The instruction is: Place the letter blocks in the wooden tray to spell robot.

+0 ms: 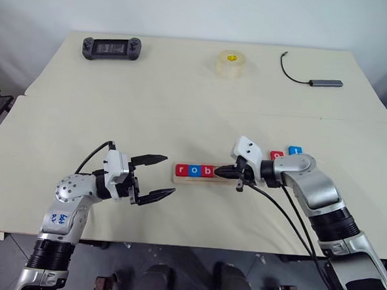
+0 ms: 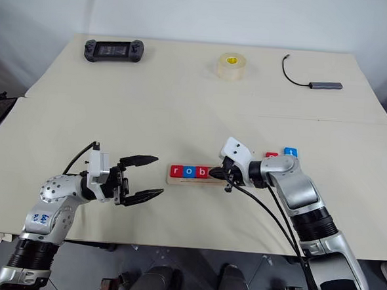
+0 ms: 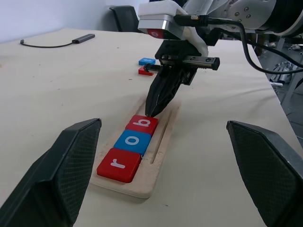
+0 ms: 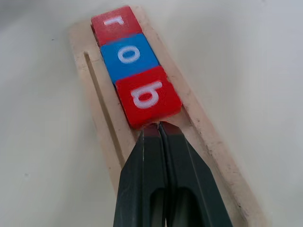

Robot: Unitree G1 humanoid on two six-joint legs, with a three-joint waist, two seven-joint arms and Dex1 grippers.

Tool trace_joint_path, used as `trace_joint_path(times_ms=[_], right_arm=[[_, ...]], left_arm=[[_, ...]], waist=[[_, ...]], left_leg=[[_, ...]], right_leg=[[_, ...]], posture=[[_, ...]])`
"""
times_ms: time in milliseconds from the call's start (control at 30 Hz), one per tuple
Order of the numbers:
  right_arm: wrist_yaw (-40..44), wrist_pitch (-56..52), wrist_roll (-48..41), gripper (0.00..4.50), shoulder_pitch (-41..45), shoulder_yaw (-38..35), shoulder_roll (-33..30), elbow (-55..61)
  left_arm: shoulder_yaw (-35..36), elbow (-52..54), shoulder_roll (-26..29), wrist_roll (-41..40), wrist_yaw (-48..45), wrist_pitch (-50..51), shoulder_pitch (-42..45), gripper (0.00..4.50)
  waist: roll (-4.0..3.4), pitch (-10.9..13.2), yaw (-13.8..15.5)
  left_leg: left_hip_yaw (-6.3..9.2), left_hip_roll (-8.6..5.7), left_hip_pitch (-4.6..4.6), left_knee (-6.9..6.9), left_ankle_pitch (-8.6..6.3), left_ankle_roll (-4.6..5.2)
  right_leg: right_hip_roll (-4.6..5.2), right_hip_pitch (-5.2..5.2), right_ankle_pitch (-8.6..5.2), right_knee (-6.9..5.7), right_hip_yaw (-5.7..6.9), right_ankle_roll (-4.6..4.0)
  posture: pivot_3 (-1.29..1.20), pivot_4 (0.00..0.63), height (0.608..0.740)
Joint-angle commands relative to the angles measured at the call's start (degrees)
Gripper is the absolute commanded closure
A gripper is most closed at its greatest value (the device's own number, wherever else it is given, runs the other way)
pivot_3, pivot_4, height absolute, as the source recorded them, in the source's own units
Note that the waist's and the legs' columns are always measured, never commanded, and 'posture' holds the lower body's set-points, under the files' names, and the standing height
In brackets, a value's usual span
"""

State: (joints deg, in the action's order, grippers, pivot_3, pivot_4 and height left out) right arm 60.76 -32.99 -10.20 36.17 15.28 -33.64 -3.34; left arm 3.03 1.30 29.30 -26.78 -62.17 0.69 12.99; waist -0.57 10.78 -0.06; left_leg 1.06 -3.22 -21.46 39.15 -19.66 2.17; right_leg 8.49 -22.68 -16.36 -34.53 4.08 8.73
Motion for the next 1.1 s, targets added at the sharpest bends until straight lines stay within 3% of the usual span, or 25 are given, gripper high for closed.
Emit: trace_joint_path(times_ms=[33, 200, 267, 333, 467, 700, 800, 933, 1100], right_arm=[[0.8, -0.1, -0.9, 4.47, -0.6, -1.6, -1.6, 2.7], [0.6, -0.6, -1.6, 4.47, -1.9, -2.3, -2.5, 4.0], [0.6, 0.0, -2.8, 4.47, -3.8, -4.9, -3.9, 6.3], [-1.2, 0.1, -6.7, 4.47, -8.0, -12.9, -5.0, 9.9], [-0.9, 3.6, -11.3, 3.56, -18.7, -24.8, -7.6, 15.5], [-6.9, 10.6, -17.2, 1.13, -39.9, -46.1, -3.0, 21.7], [-9.4, 13.4, -17.1, 0.15, -46.3, -49.9, -0.1, 23.0], [-13.3, 19.3, -15.0, 0.02, -54.4, -52.3, 5.3, 22.7], [-17.7, 21.7, -14.1, 0.02, -54.7, -49.9, 7.4, 21.9]], left_arm=[[0.4, 1.4, 0.3, -0.3, -0.1, -0.3, -0.2, 0.0], [0.2, 1.0, 0.0, -0.2, -0.1, -0.4, 0.6, 0.0], [0.1, 0.8, -0.1, -0.2, -0.1, -0.5, 1.0, 0.0], [0.1, 0.7, -0.1, -0.3, -0.3, -0.5, 1.1, 0.0], [-0.2, -0.8, -0.3, -0.3, -0.9, -0.7, 1.9, 0.0], [-1.7, -5.5, -0.8, 0.2, -3.6, -1.4, 5.7, 0.0], [-1.9, -7.2, -1.0, 0.3, -4.8, -1.7, 7.2, 0.0], [-2.8, -9.8, -1.5, 0.9, -6.5, -2.2, 9.6, 0.0], [-3.2, -11.6, -2.1, 1.4, -7.3, -2.8, 11.5, 0.0]], waist=[[0.0, 0.0, 0.0], [0.0, 0.0, -0.1], [0.0, 0.0, 0.1], [0.0, 0.0, 0.7], [0.01, 0.0, 1.6], [0.02, 0.0, 1.6], [0.02, 0.0, 1.4], [0.0, 0.0, 1.5], [0.0, 0.0, 1.1]], left_leg=[[0.0, 0.0, 0.0, 0.0, 0.0, 0.0], [0.0, 0.02, 0.0, 0.0, 0.0, 0.0], [0.0, 0.01, 0.0, 0.0, 0.0, 0.0], [0.05, -0.01, -0.01, 0.0, 0.0, 0.0], [0.05, -0.04, -0.01, 0.0, -0.01, 0.02], [-0.05, -0.03, 0.03, -0.03, 0.0, 0.04], [-0.12, -0.01, 0.19, -0.03, 0.0, 0.04], [-0.14, 0.05, 0.25, -0.08, 0.0, 0.02], [-0.28, 0.01, 0.32, -0.07, 0.01, 0.06]], right_leg=[[0.0, 0.0, 0.0, 0.0, 0.0, 0.0], [-0.01, 0.0, 0.0, 0.0, 0.0, 0.0], [-0.01, 0.0, 0.0, 0.0, 0.0, 0.0], [0.01, 0.02, 0.0, 0.02, 0.03, 0.0], [0.03, 0.08, 0.0, 0.08, 0.04, 0.0], [0.0, 0.14, 0.02, 0.09, 0.03, 0.04], [-0.01, 0.22, 0.02, 0.03, -0.05, 0.04], [-0.09, 0.21, 0.01, 0.0, -0.12, 0.02], [-0.06, 0.19, 0.03, -0.03, -0.34, 0.06]], posture=[[0.0, 0.15, 0.74], [0.0, 0.15, 0.74], [0.0, 0.15, 0.74], [0.0, 0.15, 0.74], [0.0, 0.15, 0.74], [0.0, 0.15, 0.74], [0.0, 0.15, 0.74], [0.0, 0.15, 0.74], [0.0, 0.15, 0.74]])
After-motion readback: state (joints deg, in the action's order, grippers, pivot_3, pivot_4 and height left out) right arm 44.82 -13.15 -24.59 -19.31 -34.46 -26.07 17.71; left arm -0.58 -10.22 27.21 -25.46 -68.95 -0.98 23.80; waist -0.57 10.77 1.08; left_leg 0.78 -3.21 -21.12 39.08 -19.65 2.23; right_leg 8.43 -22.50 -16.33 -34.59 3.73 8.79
